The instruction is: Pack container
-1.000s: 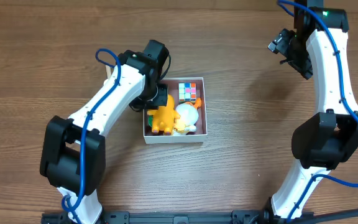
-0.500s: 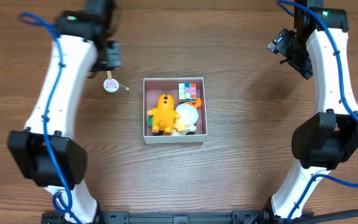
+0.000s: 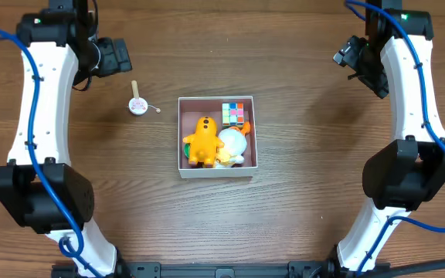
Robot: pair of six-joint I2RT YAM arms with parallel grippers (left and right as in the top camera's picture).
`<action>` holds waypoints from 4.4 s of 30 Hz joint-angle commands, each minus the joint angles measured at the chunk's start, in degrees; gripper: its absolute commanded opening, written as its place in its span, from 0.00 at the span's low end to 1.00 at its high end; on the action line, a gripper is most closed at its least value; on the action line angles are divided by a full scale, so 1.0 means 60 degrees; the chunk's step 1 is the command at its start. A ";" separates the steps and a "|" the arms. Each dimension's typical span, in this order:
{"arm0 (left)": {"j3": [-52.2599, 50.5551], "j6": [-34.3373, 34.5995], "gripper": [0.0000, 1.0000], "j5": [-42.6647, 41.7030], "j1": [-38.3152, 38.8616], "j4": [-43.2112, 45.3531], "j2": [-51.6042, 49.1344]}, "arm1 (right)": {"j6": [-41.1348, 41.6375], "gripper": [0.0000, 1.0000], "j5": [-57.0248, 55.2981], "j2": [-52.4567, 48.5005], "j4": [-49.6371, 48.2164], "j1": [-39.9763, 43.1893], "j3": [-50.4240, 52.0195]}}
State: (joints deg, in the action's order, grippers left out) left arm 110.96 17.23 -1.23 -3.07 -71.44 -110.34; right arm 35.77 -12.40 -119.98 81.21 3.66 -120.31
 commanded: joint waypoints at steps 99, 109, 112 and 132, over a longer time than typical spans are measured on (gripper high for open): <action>-0.0029 0.0117 0.53 0.0448 0.0769 0.1679 -0.4218 | 0.0036 1.00 -0.0073 0.0178 -0.0025 0.0011 -0.0004; -0.0306 0.0120 0.46 0.0433 0.0765 0.1810 -0.4218 | 0.0036 1.00 -0.0069 0.0178 -0.0025 0.0011 -0.0004; -0.0273 0.0124 0.36 0.0200 0.0769 0.1960 -0.4218 | 0.0036 1.00 -0.0073 0.0178 -0.0025 0.0011 -0.0004; 0.1705 -0.0346 0.13 0.0007 0.0776 0.1399 -0.4215 | 0.0036 1.00 -0.0073 0.0178 -0.0025 0.0011 -0.0004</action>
State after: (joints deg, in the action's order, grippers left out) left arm 113.62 17.56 0.25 1.52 -61.49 -135.35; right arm 35.79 -12.40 -119.98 81.19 3.66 -120.31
